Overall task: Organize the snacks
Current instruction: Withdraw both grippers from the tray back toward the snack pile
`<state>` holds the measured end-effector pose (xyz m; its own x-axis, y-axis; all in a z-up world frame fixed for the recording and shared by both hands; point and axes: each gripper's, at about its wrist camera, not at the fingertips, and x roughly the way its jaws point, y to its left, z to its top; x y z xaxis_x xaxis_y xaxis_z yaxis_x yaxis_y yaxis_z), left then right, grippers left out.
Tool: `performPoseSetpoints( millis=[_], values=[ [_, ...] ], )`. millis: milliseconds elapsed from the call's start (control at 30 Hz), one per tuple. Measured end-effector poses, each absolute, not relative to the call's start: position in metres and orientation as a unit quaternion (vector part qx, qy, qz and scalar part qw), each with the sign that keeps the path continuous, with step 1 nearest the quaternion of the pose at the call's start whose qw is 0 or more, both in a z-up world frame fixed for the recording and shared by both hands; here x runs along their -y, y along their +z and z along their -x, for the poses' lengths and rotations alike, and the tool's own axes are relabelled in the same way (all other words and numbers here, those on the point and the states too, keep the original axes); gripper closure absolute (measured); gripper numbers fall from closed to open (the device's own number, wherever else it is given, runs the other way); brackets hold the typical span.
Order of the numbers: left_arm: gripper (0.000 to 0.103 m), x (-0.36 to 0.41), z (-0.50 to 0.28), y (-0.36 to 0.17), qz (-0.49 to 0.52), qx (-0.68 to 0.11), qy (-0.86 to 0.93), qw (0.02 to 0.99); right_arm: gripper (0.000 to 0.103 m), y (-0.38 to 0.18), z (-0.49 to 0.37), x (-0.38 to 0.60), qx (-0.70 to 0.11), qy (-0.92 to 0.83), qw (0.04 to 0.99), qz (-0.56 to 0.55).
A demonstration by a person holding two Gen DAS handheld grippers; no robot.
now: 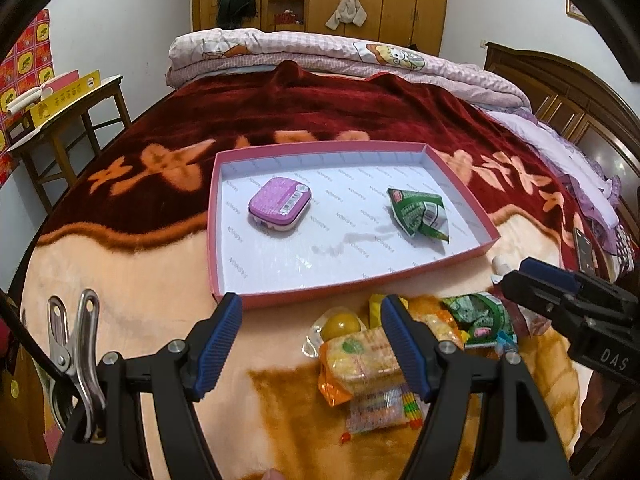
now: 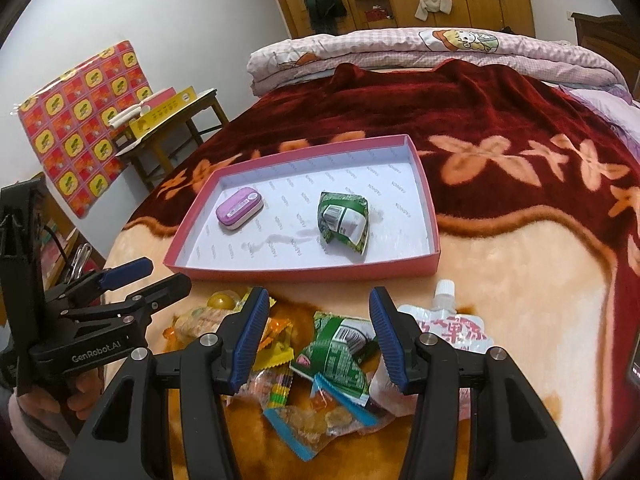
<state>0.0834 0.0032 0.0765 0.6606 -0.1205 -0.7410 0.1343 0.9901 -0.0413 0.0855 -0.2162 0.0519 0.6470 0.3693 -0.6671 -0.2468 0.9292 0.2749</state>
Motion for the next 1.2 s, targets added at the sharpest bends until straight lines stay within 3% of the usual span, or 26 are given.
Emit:
performPoseSetpoints(
  millis=[1200],
  values=[
    [0.028, 0.016, -0.039, 0.06, -0.03, -0.426, -0.092, 0.899, 0.05, 0.034, -0.039, 0.249, -0.4, 0.161, 0.897, -0.096]
  ],
)
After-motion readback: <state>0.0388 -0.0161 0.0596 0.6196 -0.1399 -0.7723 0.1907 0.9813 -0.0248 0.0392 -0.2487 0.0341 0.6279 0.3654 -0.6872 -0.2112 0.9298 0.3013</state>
